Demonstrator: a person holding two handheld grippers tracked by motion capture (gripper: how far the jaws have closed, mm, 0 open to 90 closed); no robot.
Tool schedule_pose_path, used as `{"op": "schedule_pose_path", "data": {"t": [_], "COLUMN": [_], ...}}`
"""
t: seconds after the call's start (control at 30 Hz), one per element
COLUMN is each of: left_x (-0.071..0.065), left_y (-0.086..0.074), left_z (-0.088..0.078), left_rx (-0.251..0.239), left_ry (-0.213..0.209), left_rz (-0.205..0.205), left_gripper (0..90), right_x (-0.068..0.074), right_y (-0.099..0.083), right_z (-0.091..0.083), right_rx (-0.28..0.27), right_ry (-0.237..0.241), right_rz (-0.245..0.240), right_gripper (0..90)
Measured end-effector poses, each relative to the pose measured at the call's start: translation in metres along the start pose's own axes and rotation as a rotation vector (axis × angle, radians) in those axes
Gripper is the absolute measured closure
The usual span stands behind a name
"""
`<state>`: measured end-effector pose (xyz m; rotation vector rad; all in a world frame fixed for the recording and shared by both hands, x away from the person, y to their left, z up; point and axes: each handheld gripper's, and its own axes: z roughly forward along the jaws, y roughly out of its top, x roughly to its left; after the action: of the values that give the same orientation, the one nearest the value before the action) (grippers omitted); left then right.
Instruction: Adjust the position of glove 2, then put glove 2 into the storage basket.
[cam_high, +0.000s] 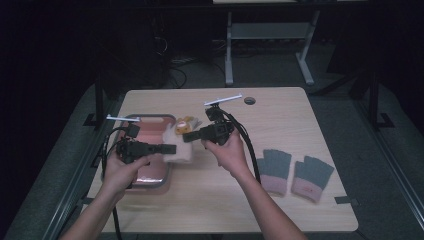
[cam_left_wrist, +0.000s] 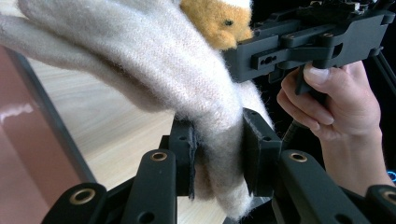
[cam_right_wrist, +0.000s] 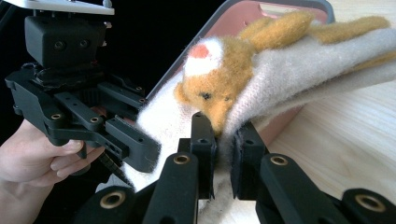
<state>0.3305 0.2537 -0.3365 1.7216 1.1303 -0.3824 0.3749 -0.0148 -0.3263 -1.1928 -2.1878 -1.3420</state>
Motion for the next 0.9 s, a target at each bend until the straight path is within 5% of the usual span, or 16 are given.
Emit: {"op": "schedule_pose_path", "data": {"t": [0.9], "left_x": [0.027], "left_y": [-0.004], "left_z": [-0.056], "left_rx": [-0.061], "left_ry": [0.041], "left_rz": [-0.038], "left_gripper": [68.9], "right_x": [0.022], "right_y": [0.031], "right_z": [0.052], "right_rx": [0.027], "right_ry": [0.075], "right_rz": [-0.009], "right_gripper": [81.3]}}
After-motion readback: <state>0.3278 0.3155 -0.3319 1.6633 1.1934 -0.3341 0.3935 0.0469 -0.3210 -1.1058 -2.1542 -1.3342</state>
